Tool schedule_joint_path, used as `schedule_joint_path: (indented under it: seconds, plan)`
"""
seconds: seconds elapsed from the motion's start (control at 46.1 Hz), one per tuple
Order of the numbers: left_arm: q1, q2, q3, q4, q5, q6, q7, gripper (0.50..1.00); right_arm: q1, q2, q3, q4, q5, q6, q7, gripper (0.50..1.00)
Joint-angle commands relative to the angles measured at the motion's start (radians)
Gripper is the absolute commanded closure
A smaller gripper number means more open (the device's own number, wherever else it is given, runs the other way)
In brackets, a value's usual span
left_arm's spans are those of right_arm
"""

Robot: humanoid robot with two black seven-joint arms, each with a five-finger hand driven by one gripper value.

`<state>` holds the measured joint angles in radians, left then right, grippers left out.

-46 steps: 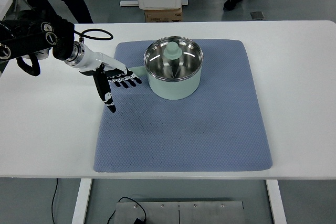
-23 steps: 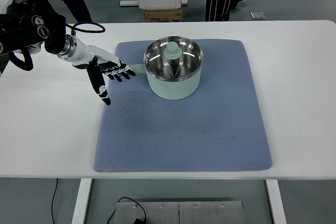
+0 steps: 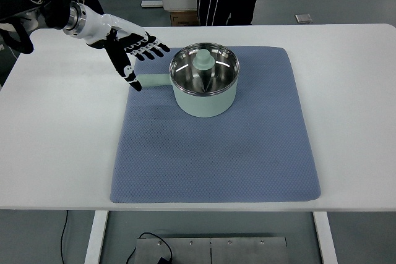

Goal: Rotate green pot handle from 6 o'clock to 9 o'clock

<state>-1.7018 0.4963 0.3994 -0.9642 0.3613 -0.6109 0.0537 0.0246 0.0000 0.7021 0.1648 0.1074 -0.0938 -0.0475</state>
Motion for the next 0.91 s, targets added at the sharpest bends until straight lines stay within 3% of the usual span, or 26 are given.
schedule_joint_path:
  seconds: [0.0, 0.217, 0.498, 0.737, 0.889]
  plan:
    - [0.007, 0.007, -0.034, 0.034, -0.057, 0.0, -0.002, 0.5, 0.0, 0.0, 0.0, -0.001, 0.0, 0.0, 0.0, 0.5]
    - [0.082, -0.008, -0.145, 0.281, -0.306, 0.0, -0.002, 0.5, 0.0, 0.0, -0.001, -0.001, 0.0, 0.0, 0.0, 0.5]
    - [0.346, -0.093, -0.384, 0.565, -0.541, 0.0, -0.009, 0.5, 0.0, 0.0, 0.0, 0.001, 0.0, 0.0, 0.0, 0.5]
    - [0.542, -0.11, -0.749, 0.624, -0.599, 0.0, -0.012, 0.5, 0.0, 0.0, -0.001, 0.001, 0.0, 0.0, 0.0, 0.5]
    - [0.643, -0.111, -0.915, 0.624, -0.601, 0.042, -0.015, 0.5, 0.0, 0.0, 0.0, 0.001, 0.0, 0.0, 0.0, 0.5]
